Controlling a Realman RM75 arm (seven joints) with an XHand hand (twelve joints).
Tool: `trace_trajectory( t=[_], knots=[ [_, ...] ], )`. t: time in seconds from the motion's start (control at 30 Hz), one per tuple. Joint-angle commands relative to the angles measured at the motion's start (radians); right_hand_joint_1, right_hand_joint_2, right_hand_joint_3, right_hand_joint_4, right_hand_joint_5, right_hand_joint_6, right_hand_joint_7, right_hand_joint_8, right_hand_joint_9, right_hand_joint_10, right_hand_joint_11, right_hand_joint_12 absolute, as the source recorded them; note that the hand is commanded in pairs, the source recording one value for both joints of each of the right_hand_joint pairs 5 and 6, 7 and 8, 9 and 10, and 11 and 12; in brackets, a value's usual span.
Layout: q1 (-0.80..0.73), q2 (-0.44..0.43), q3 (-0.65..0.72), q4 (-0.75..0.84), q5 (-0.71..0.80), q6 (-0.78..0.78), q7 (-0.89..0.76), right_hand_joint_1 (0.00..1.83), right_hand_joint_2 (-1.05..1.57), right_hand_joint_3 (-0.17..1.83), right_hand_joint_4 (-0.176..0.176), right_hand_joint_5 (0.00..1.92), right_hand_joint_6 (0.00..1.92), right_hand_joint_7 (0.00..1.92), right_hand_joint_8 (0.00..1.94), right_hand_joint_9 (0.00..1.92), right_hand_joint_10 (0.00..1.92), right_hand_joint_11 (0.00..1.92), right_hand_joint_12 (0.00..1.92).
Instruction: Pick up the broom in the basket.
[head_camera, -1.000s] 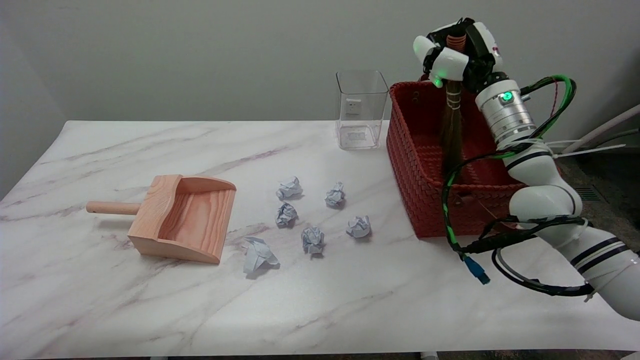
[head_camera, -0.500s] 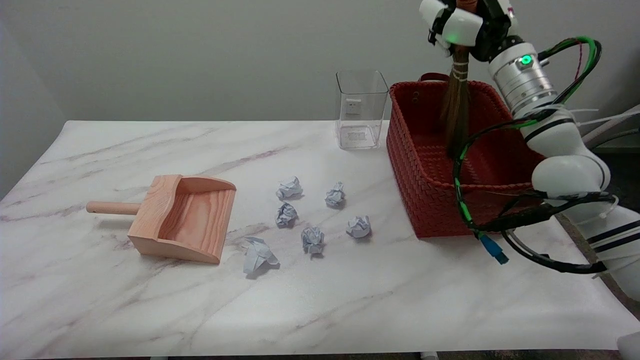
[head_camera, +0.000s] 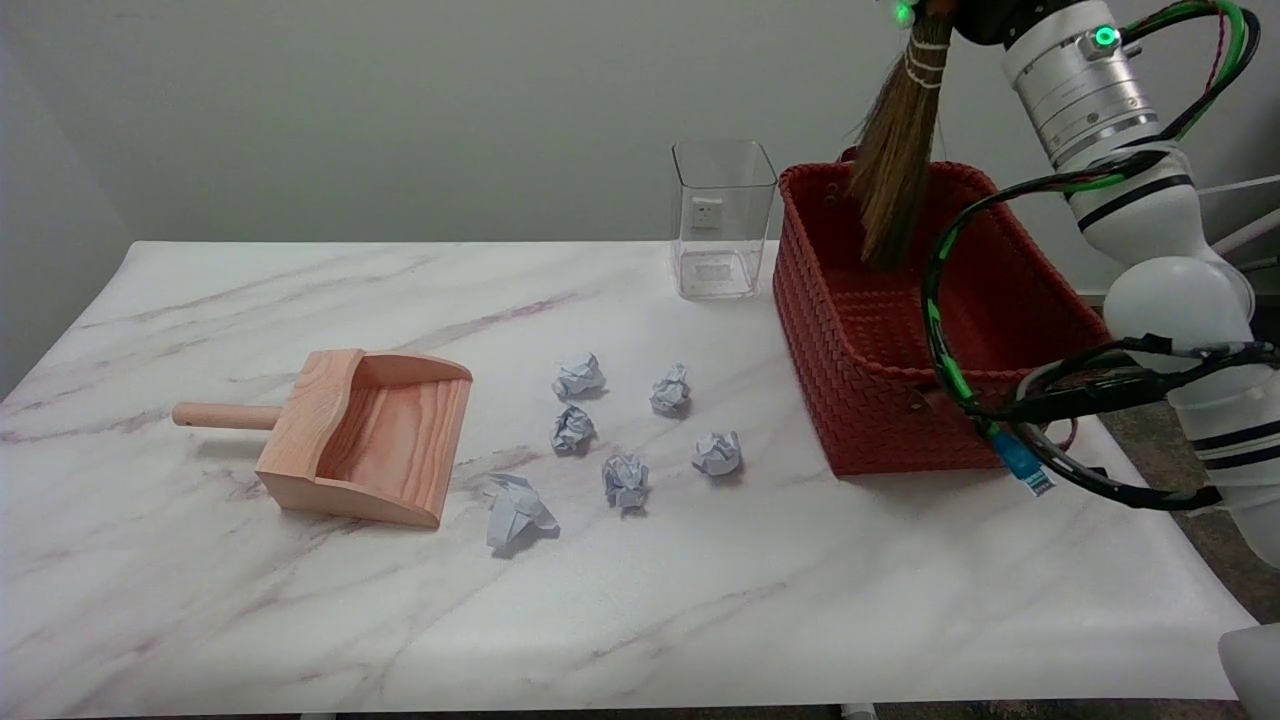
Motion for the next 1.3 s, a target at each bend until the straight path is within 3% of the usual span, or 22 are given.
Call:
trace_trajectory(
  t=[0.03, 1.3],
  knots=[
    [0.023, 0.005, -0.008, 0.104, 0.125, -0.03, -0.008, 1.09, 1.12, 1.09, 0.0, 1.92, 1.92, 1.92, 1.92, 1.92, 1.92, 1.87, 1.87],
    [0.01, 0.001, -0.22, 0.132, 0.131, 0.067, 0.0, 1.09, 1.13, 1.09, 0.0, 1.92, 1.92, 1.92, 1.92, 1.92, 1.92, 1.86, 1.86]
  ],
)
